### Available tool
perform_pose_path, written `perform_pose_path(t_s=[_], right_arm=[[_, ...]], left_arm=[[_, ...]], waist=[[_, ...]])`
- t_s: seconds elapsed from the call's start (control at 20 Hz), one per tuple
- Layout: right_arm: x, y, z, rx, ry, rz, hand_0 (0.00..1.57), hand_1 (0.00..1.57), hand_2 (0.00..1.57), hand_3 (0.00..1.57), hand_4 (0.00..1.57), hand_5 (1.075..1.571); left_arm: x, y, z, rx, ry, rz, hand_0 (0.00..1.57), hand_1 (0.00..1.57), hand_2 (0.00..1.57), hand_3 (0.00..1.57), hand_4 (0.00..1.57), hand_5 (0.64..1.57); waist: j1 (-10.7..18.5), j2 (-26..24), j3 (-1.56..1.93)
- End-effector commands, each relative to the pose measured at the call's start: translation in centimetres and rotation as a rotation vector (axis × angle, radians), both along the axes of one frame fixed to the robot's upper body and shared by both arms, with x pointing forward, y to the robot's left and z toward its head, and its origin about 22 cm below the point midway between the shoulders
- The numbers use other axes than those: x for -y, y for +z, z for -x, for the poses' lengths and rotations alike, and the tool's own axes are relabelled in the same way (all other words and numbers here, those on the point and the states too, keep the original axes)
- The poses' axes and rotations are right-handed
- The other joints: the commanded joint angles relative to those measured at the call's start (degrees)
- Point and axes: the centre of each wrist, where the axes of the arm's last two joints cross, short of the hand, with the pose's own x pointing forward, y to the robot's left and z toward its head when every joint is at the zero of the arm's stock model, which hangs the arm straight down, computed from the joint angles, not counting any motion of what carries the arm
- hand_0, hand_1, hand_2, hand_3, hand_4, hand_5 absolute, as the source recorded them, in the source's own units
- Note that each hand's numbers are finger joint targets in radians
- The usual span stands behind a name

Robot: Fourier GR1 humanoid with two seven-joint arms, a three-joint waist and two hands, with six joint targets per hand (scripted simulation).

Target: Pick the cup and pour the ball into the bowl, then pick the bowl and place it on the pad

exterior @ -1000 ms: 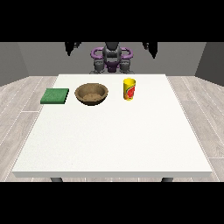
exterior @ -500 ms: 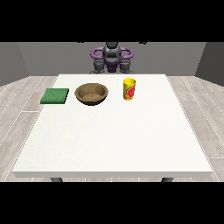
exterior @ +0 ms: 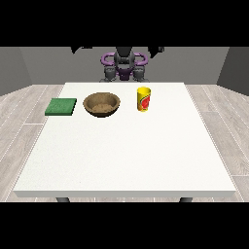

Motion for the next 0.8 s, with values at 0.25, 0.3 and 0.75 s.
perform_pose_path(t_s=[0.25, 0.3, 0.75], right_arm=[[1.7, 0.1, -2.9, 0.22, -0.027, -0.036, 0.0, 0.0, 0.0, 0.0, 0.69, 1.551], [1.3, -1.7, -1.5, 0.197, 0.04, -0.006, 0.0, 0.0, 0.0, 0.0, 0.68, 1.548], [5.2, -1.6, -3.0, 0.183, 0.017, 0.01, 0.0, 0.0, 0.0, 0.0, 0.67, 1.56]], left_arm=[[-0.4, -4.9, -1.3, 0.185, -0.001, -0.073, 0.0, 0.0, 0.0, 0.0, 0.53, 1.491], [-2.6, -4.8, -3.0, 0.18, 0.052, -0.094, 0.0, 0.0, 0.0, 0.0, 0.48, 1.483], [-4.4, -11.0, -5.0, 0.107, 0.031, -0.081, 0.0, 0.0, 0.0, 0.0, 0.0, 1.441]], waist=[[0.7, 14.5, -0.02], [-2.2, 14.1, -0.02], [-2.2, 13.5, -0.02]])
